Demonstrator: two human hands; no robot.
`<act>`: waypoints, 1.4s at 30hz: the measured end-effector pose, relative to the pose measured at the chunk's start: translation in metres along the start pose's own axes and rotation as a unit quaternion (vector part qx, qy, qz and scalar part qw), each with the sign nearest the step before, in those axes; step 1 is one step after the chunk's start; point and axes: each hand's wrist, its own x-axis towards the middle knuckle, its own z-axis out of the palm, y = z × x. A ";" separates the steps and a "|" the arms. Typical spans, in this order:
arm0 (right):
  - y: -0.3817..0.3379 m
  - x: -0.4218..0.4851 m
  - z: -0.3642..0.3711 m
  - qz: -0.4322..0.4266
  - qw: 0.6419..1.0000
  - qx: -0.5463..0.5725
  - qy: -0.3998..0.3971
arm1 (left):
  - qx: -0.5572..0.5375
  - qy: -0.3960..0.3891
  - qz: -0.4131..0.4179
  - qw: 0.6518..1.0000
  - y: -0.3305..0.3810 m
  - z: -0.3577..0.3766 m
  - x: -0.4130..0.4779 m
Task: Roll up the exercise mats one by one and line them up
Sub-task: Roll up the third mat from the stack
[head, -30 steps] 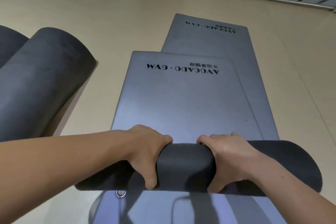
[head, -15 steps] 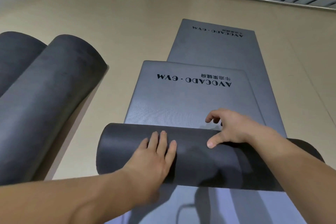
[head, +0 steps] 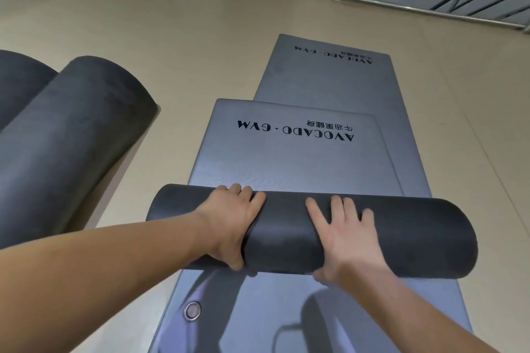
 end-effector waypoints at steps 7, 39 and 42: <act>0.028 -0.017 -0.025 -0.107 0.992 0.003 -0.073 | -0.129 -0.109 0.020 0.985 0.020 -0.010 -0.022; -0.011 0.010 -0.067 -0.032 0.989 0.114 0.083 | -0.058 0.069 0.070 0.993 -0.013 0.011 -0.046; -0.017 0.015 -0.060 -0.051 0.992 0.107 -0.033 | -0.120 0.066 0.056 0.989 -0.046 0.001 -0.017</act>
